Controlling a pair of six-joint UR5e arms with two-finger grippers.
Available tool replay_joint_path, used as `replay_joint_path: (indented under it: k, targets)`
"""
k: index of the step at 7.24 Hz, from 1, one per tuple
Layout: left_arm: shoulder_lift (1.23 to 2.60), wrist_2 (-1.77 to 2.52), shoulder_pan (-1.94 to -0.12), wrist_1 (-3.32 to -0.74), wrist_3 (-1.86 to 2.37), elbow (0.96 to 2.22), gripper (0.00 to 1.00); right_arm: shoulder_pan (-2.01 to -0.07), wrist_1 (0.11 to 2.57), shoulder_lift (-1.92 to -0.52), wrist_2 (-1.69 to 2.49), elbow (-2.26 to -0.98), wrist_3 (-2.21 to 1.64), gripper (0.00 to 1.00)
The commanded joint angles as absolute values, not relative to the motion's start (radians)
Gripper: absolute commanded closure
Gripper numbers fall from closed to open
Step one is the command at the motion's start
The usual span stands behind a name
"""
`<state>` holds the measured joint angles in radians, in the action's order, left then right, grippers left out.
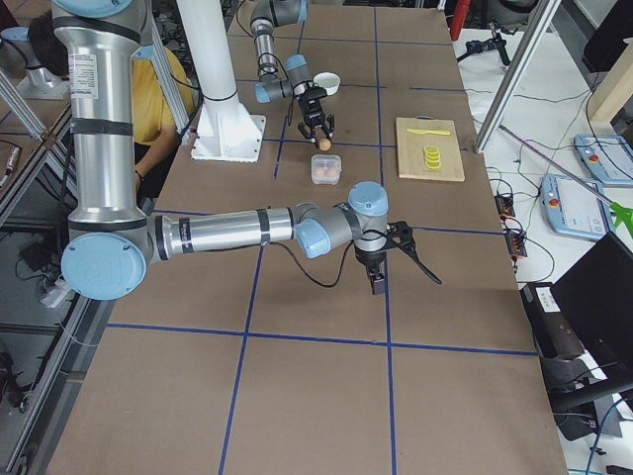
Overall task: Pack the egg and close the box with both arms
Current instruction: 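Carry the egg with the left gripper to the empty carton cup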
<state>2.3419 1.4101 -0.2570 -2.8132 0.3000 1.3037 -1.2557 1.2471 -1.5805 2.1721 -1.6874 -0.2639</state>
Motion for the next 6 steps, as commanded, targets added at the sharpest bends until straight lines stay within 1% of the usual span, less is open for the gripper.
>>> replay_joint_path:
  k: [1, 4, 6]
  targets:
    - [2.378, 1.407, -0.253, -2.813, 0.301, 1.26, 0.79, -1.255, 1.247, -1.58, 2.171, -1.687, -0.264, 0.0]
    - [2.379, 1.407, -0.253, -2.813, 0.301, 1.255, 0.68, -1.256, 1.247, -1.577, 2.171, -1.687, -0.264, 0.0]
    - [2.379, 1.407, -0.253, -2.813, 0.299, 1.255, 0.51, -1.255, 1.247, -1.574, 2.171, -1.687, -0.264, 0.0]
